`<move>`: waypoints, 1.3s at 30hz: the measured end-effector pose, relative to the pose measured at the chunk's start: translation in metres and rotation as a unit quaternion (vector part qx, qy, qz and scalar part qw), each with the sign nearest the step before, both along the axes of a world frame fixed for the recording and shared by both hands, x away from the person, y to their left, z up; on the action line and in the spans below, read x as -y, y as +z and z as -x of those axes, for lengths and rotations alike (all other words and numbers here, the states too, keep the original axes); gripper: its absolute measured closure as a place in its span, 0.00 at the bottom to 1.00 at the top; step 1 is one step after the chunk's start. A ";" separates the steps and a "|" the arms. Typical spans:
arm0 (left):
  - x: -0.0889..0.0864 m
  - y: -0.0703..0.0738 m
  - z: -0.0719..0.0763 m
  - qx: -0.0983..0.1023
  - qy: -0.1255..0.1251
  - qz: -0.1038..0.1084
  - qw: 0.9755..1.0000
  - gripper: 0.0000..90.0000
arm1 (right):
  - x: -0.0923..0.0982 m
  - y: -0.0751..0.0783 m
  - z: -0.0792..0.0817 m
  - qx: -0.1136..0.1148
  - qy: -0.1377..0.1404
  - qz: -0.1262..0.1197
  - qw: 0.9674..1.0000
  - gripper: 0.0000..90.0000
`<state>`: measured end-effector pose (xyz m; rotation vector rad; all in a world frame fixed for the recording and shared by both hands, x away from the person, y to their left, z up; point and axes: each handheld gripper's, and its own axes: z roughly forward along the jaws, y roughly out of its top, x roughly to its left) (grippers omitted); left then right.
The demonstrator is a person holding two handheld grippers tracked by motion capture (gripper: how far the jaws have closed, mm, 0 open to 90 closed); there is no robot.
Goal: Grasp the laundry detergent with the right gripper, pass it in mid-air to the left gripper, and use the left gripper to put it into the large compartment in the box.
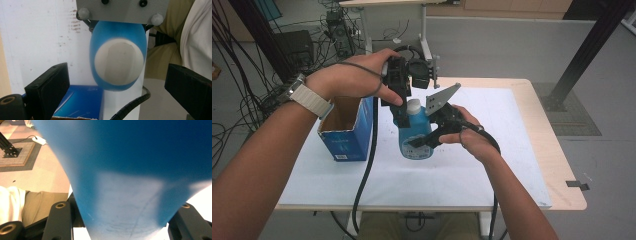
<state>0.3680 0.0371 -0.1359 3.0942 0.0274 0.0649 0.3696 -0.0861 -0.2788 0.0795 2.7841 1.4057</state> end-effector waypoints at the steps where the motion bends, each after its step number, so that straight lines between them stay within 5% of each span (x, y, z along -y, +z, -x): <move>1: 0.000 0.000 0.000 0.000 0.000 -0.001 1.000 0.07 | 0.000 0.000 0.000 -0.003 0.002 0.001 1.000 0.49; 39: 0.005 -0.005 -0.005 0.000 0.005 0.002 1.000 0.08 | -0.005 0.002 0.000 -0.004 0.008 -0.004 1.000 0.49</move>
